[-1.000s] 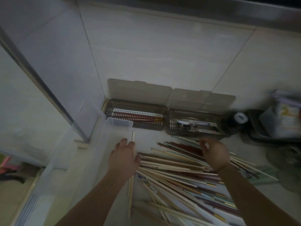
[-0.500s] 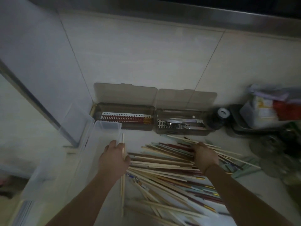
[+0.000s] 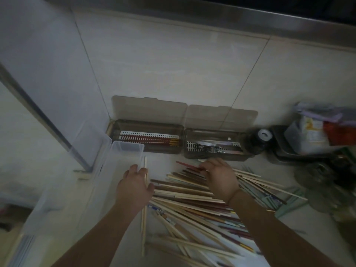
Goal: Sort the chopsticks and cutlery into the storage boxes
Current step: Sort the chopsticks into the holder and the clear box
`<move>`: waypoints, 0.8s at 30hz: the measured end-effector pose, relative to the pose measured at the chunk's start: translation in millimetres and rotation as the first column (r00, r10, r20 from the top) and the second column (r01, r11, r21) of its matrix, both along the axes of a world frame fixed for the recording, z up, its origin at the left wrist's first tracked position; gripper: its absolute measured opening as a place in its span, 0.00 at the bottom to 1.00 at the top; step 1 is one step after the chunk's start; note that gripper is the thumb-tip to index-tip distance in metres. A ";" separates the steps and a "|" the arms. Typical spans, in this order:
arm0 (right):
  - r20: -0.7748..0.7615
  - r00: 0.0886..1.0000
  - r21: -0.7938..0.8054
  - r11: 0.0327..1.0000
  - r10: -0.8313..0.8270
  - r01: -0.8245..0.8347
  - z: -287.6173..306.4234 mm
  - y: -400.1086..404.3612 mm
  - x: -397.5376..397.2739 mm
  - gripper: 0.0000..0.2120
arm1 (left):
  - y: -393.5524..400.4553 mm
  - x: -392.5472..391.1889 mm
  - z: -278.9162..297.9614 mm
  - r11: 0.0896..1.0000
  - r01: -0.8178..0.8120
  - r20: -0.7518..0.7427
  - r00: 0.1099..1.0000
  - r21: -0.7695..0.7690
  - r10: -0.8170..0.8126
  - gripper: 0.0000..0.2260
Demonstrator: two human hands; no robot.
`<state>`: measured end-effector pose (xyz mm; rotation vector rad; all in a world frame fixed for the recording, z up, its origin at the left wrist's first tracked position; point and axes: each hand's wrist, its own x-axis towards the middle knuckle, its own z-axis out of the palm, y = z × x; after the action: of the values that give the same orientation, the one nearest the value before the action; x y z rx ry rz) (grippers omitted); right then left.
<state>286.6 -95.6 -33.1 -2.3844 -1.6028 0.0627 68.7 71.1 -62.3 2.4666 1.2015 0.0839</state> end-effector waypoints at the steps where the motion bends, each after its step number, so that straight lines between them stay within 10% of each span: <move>1: -0.052 0.997 0.059 0.997 0.058 -0.055 6.0 9.9 -8.9 0.10 | 0.3 -0.4 -0.1 1.000 0.000 0.003 1.000 0.003 0.000 0.22; 6: -0.303 0.944 0.285 0.958 0.128 -0.039 33.7 63.8 -35.8 0.14 | 0.9 -1.5 0.2 1.000 0.004 0.005 1.000 0.001 -0.005 0.22; 14: -0.125 0.988 -0.137 0.984 0.096 -0.113 37.0 145.8 -15.7 0.21 | -0.5 -2.7 0.2 0.999 0.010 0.023 1.000 0.037 -0.011 0.19; 24: -0.289 0.929 -0.130 0.951 0.233 -0.279 5.3 170.1 -19.8 0.26 | 0.8 -1.4 -3.1 0.999 0.015 0.021 1.000 0.039 -0.016 0.20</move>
<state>266.8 74.5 -27.8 -2.1469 -1.8223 0.5720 67.3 71.9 -65.4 2.5016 1.1824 0.1304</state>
